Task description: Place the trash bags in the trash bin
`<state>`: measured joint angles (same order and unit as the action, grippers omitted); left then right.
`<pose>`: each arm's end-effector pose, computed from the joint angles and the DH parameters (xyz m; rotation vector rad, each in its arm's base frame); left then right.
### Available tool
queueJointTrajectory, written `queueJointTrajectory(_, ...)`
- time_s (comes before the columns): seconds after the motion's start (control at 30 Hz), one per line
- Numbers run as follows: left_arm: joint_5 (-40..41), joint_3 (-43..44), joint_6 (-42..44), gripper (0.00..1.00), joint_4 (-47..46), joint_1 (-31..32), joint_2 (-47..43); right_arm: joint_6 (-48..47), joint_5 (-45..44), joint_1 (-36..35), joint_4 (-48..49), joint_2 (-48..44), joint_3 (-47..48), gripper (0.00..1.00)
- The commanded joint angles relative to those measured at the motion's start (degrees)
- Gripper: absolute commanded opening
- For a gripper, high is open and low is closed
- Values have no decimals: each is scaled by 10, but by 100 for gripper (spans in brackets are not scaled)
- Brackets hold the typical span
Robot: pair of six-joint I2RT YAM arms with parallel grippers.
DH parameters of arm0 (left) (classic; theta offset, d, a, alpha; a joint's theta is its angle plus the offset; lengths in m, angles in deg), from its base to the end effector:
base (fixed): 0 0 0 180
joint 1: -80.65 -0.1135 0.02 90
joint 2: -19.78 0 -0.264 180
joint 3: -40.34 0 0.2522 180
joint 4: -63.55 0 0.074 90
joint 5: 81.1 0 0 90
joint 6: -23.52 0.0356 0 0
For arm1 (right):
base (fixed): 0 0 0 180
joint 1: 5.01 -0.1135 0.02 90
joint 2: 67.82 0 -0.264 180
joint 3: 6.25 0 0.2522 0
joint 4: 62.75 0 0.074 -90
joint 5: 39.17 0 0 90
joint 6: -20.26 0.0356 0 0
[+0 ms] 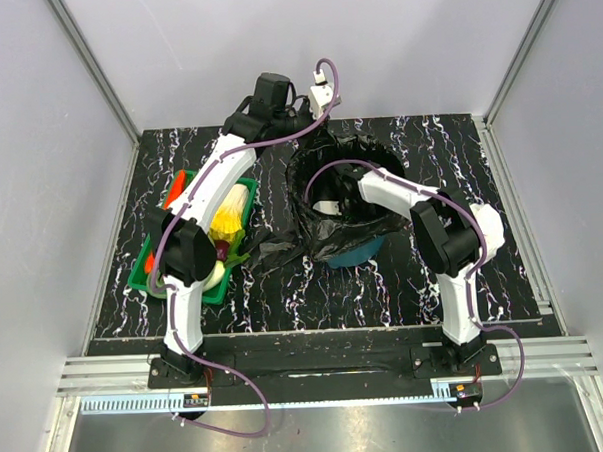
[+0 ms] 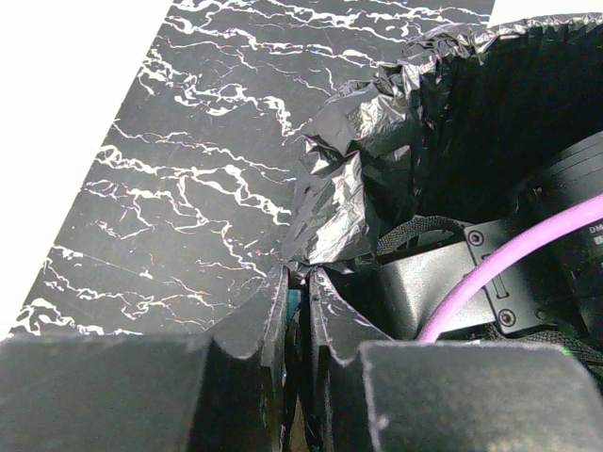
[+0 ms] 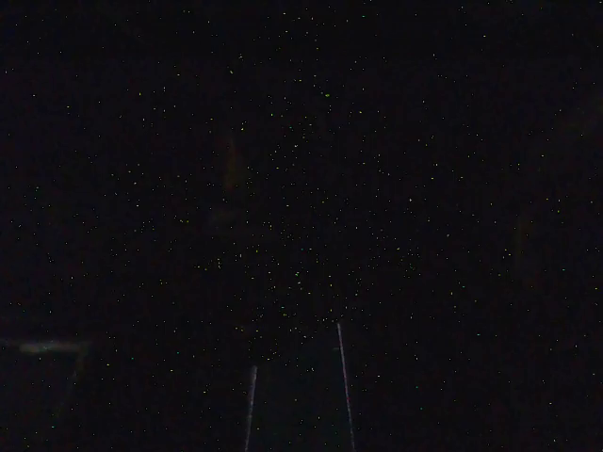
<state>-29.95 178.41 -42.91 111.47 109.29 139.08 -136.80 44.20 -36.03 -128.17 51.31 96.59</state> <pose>0.4078 -0.2481 0.3753 1.2506 1.6119 -0.7557 0.3504 0.2059 0.1651 -2.2805 1.9964 -0.2349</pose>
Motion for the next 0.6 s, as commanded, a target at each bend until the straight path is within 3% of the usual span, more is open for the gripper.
queueJointTrajectory(0.0,-4,-11,20,0,9,8,-27,-2,-36,4,6,8,0,44)
queueJointTrajectory(0.57,-2,-6,19,0,9,8,-24,84,34,4,-43,-123,73,54)
